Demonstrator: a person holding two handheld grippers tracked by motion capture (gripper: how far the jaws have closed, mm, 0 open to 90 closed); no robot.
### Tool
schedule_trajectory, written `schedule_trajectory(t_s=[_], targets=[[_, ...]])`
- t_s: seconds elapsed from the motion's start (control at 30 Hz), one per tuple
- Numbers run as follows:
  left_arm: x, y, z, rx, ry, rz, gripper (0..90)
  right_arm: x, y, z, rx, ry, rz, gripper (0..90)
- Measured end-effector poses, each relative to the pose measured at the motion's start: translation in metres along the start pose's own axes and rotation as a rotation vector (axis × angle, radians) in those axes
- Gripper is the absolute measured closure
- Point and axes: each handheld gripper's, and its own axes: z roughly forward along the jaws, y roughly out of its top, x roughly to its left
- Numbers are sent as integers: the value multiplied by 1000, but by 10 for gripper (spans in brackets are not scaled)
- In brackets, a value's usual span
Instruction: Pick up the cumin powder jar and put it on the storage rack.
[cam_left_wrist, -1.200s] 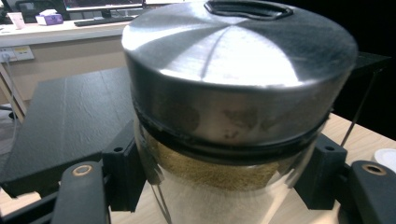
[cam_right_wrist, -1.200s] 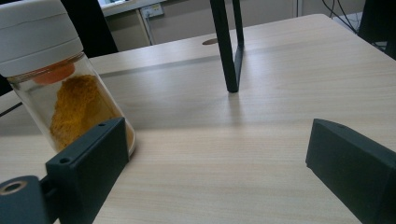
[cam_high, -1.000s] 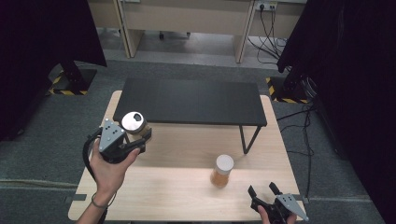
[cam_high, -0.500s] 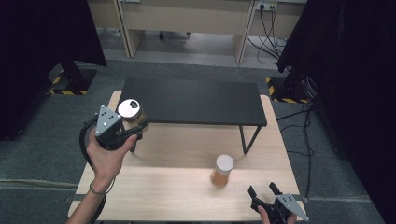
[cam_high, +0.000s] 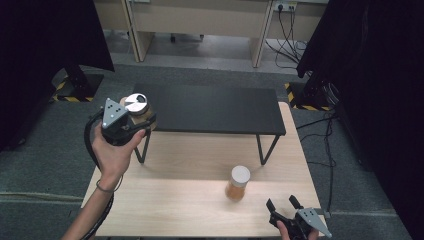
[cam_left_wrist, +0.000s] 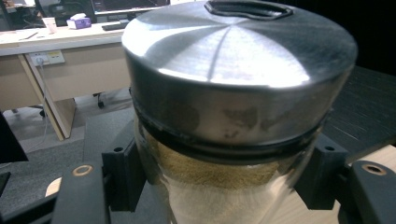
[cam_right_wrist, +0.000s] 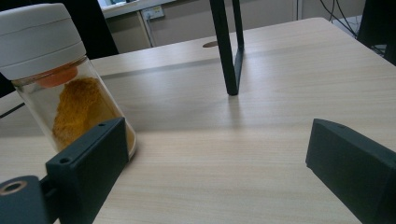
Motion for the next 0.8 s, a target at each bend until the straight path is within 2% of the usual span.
schedule_trajectory(t_s=[0.33,0.47,0.8], targets=[[1,12,17,10,41,19,304,0,0,1,3,5,-1,62],[0,17,26,34,65,48,304,1,0,1,4,6,-2,62],[-2,21,43,85,86,67,304,1,0,3,7,9,-5,62]])
